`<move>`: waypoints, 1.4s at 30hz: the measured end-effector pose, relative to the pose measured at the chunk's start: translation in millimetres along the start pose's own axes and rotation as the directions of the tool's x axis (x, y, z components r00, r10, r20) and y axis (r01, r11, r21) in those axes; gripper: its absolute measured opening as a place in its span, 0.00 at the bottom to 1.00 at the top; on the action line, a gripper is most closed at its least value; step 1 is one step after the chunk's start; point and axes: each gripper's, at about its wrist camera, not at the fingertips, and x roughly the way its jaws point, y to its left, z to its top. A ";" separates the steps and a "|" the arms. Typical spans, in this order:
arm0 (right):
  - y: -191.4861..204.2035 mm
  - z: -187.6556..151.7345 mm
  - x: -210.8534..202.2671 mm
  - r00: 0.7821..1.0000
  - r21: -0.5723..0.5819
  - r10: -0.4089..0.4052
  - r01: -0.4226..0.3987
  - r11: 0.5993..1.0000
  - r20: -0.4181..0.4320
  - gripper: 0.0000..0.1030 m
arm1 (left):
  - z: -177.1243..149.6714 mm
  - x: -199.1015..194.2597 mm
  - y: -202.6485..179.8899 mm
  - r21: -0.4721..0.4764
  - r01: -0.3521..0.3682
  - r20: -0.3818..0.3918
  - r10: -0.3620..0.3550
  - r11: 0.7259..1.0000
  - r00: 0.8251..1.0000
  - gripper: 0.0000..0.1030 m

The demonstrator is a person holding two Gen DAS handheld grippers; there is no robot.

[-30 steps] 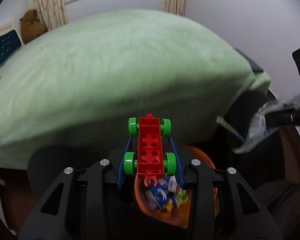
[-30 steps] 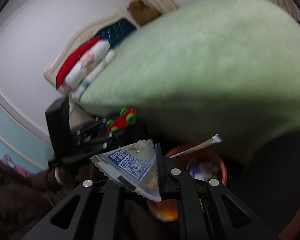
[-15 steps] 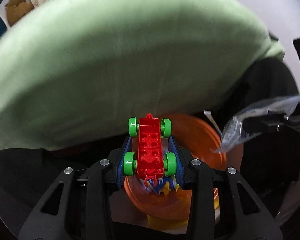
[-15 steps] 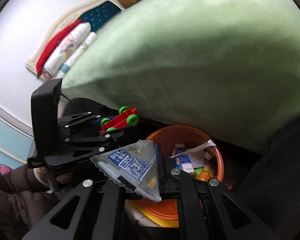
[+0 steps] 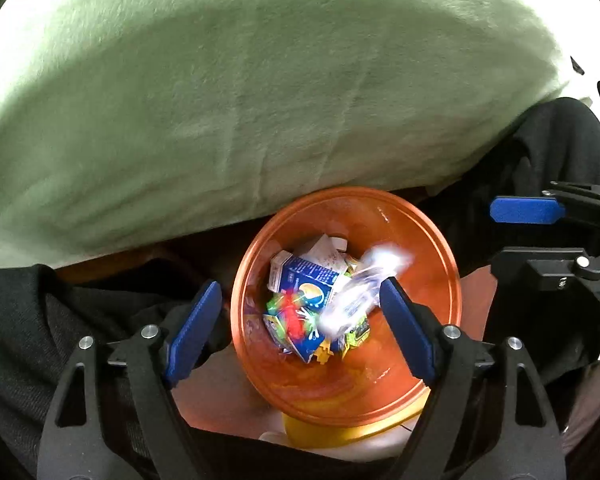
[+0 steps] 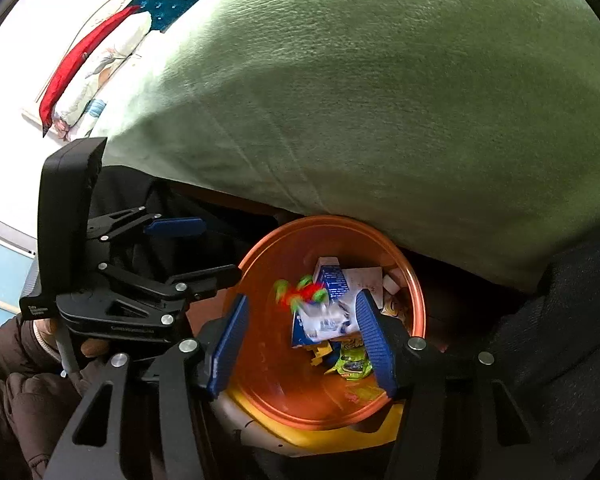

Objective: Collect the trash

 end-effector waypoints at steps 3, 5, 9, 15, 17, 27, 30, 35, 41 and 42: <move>0.2 1.0 0.5 1.000 -0.004 -0.008 0.008 1.000 -0.003 0.56 | 0.4 1.9 3.4 -0.013 0.005 -0.009 -0.005 1.000 1.000 0.77; -0.4 0.7 1.6 1.000 -0.007 -0.016 0.016 1.000 -0.002 0.58 | 1.7 6.0 5.1 -0.016 0.006 -0.011 -0.006 1.000 1.000 0.77; 7.4 0.2 -14.4 0.998 -0.042 -0.027 0.029 0.999 0.049 0.64 | 0.8 0.0 10.5 -0.027 0.007 -0.004 -0.007 1.000 1.000 0.77; 44.0 24.6 -113.4 0.921 -0.176 -0.019 0.094 0.980 0.389 0.96 | 9.7 -95.8 9.2 0.016 -0.026 0.319 0.020 1.000 0.947 0.81; 49.6 45.5 -141.2 0.865 -0.191 -0.039 0.155 0.969 0.501 0.96 | 26.1 -135.8 11.1 0.021 -0.082 0.470 0.062 0.996 0.881 0.91; 23.6 201.7 -149.2 0.610 0.050 -0.337 0.437 0.898 0.717 0.96 | 178.5 -151.4 57.4 -0.210 -0.137 0.645 0.242 0.968 0.725 0.91; 13.7 237.0 -147.4 0.553 0.101 -0.388 0.478 0.873 0.737 0.96 | 220.7 -138.0 67.2 -0.261 -0.135 0.642 0.277 0.956 0.715 0.91; -5.0 269.8 -137.5 0.462 0.175 -0.444 0.517 0.838 0.768 0.96 | 266.1 -122.5 74.4 -0.288 -0.188 0.651 0.336 0.939 0.681 0.91; -28.1 280.1 -99.2 0.498 0.202 -0.505 0.541 0.816 0.705 0.96 | 290.4 -97.2 83.0 -0.284 -0.190 0.631 0.333 0.940 0.701 0.91; -30.2 282.5 -98.5 0.502 0.210 -0.513 0.540 0.815 0.697 0.96 | 293.7 -92.1 85.3 -0.281 -0.184 0.621 0.324 0.942 0.714 0.91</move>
